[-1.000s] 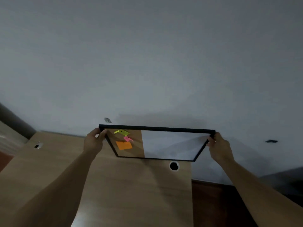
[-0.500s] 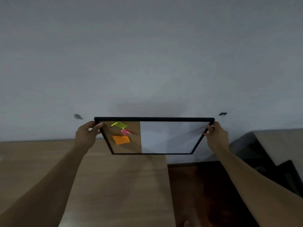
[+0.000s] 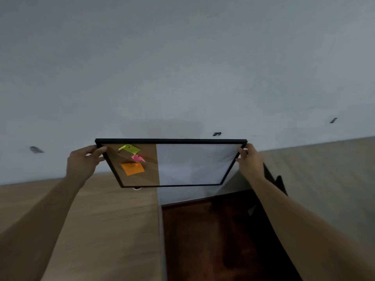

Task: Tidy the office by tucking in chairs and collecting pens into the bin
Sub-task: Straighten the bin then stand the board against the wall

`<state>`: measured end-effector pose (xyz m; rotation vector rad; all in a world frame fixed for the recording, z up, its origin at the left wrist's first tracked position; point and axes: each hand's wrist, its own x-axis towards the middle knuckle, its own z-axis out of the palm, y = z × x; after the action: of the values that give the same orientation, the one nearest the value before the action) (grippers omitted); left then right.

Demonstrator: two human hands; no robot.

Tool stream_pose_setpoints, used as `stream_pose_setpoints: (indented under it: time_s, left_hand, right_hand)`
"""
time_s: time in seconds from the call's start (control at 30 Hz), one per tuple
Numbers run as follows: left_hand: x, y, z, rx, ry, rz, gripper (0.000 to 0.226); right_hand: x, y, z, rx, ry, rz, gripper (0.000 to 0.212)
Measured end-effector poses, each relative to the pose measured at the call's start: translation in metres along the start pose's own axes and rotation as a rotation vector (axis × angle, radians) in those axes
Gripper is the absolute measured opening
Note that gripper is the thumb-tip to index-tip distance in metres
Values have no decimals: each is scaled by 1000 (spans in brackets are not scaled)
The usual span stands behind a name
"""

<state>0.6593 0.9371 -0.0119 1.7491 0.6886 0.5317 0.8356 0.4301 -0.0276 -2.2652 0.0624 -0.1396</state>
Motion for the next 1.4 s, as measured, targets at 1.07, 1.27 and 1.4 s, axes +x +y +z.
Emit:
stream_pose_setpoints:
  time_s: [1.07,1.27,1.4]
  left_hand:
    - [-47,84,430,-40,-260,-87,18]
    - [-8,76,470,-39,-256,-150,32]
    - [19,71,487,-54,-239,-192,35]
  right_hand:
    - [175,225,-243,16,251,299,26]
    - [250,228,-217,5,232,384,30]
    - [300,223,-196,3,209,416,35]
